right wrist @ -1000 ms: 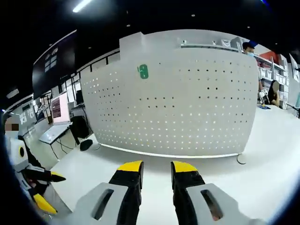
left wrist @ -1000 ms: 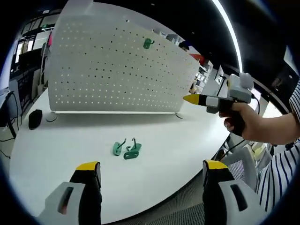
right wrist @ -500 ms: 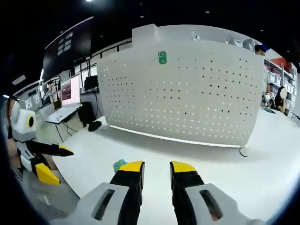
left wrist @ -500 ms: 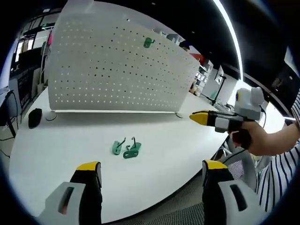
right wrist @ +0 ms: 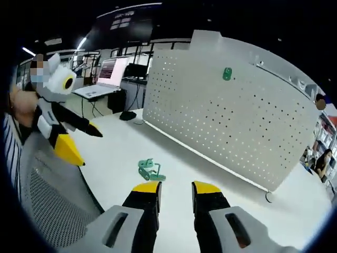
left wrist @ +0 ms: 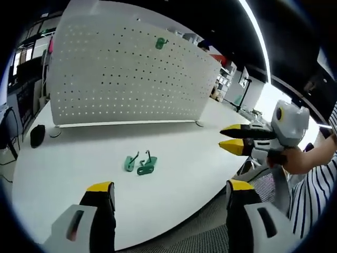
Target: Insert the hook assembly into the mounting plate slot until the hook locks in place.
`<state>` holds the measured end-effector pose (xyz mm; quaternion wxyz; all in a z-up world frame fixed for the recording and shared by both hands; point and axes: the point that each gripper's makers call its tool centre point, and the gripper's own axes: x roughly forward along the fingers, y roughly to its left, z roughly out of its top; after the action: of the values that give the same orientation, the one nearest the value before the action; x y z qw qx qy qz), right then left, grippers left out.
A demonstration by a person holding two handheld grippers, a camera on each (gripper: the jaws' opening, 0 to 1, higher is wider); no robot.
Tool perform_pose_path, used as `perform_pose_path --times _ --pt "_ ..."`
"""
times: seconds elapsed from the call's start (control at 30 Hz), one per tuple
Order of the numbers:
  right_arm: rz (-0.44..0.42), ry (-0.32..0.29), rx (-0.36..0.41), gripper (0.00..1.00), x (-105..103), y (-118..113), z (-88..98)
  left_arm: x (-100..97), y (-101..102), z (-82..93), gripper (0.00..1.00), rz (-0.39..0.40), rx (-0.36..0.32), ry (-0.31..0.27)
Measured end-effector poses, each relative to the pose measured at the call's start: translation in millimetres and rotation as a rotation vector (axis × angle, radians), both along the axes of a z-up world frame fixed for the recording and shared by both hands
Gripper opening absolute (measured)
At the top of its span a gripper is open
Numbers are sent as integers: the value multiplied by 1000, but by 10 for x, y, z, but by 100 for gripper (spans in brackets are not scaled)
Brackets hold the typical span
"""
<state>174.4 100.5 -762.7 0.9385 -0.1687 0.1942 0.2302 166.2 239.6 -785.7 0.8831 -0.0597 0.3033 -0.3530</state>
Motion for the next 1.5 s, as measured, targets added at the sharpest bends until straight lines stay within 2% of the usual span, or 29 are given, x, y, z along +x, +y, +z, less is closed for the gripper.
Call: perform_pose_path --times 0.13,0.3,0.63,0.77,0.93,1.07,1.27,1.37,1.5 --pt "42 -5 -57 21 -64 21 -49 1 5 -15 89 -2 6 4" --pt "68 11 -43 21 -90 71 -51 -7 -1 -32 89 -5 9 14" --pt "103 104 2 21 38 215 -219 2 9 -51 88 0 13 21" --pt "150 172 3 21 109 322 -359 8 18 -56 87 5 13 24" --pt "182 227 10 21 259 412 -491 23 34 -57 87 18 8 29" --pt "216 267 -21 21 412 475 -611 58 78 -64 87 45 6 32" --pt "264 309 -22 21 651 590 -692 72 93 -73 87 56 12 33" --pt "321 332 -65 18 731 647 -757 76 101 -78 86 59 19 30" --pt "325 361 -53 14 868 702 -840 82 112 -79 85 66 15 33"
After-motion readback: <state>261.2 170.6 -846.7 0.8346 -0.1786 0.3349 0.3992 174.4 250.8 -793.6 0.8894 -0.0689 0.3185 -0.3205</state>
